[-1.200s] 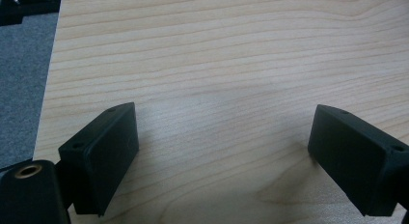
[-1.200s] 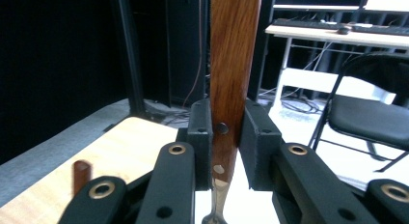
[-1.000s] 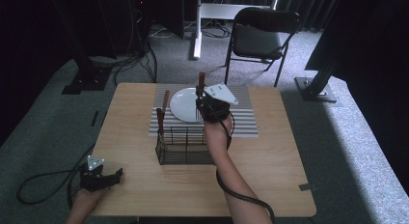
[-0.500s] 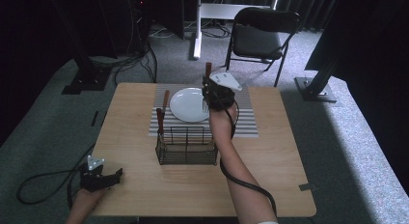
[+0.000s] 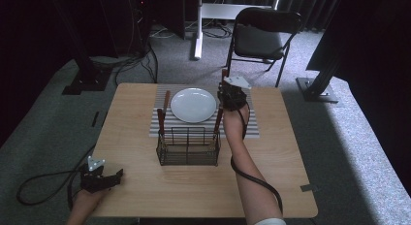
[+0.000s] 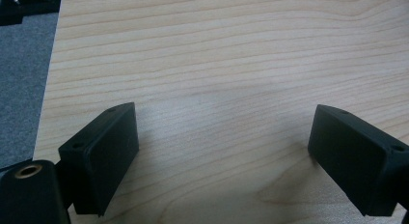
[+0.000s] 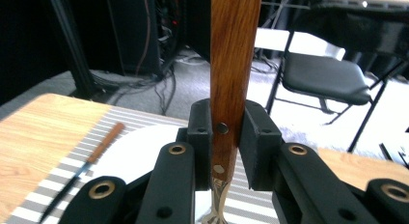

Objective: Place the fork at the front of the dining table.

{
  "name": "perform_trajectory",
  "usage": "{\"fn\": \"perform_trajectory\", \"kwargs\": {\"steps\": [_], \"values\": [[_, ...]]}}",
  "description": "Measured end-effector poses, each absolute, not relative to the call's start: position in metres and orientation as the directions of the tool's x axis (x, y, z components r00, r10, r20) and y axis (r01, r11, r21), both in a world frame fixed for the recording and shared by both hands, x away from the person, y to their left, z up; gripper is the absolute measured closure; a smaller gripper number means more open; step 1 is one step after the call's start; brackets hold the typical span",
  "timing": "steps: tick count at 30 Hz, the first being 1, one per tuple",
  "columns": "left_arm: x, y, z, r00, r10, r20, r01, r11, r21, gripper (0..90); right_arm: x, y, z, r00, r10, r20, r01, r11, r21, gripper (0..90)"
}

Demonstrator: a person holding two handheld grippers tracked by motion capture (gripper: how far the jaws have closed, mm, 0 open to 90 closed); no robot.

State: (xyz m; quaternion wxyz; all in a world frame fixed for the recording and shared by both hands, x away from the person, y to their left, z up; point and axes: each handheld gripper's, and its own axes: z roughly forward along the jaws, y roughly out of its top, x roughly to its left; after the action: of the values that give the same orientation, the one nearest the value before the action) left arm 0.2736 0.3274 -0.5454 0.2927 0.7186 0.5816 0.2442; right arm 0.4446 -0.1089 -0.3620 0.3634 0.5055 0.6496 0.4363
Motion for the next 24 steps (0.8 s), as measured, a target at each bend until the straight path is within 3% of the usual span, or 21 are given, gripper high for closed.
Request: {"fn": "perform_trajectory", "kwargs": {"steps": [24], "values": [[0.274, 0.327, -0.546, 0.204, 0.979, 0.010, 0.692, -0.152, 0.705, 10.4, 0.479, -0.120, -0.417, -0.228, 0.974, -0.001, 0.479, 0.113, 0.870, 75.9]]}}
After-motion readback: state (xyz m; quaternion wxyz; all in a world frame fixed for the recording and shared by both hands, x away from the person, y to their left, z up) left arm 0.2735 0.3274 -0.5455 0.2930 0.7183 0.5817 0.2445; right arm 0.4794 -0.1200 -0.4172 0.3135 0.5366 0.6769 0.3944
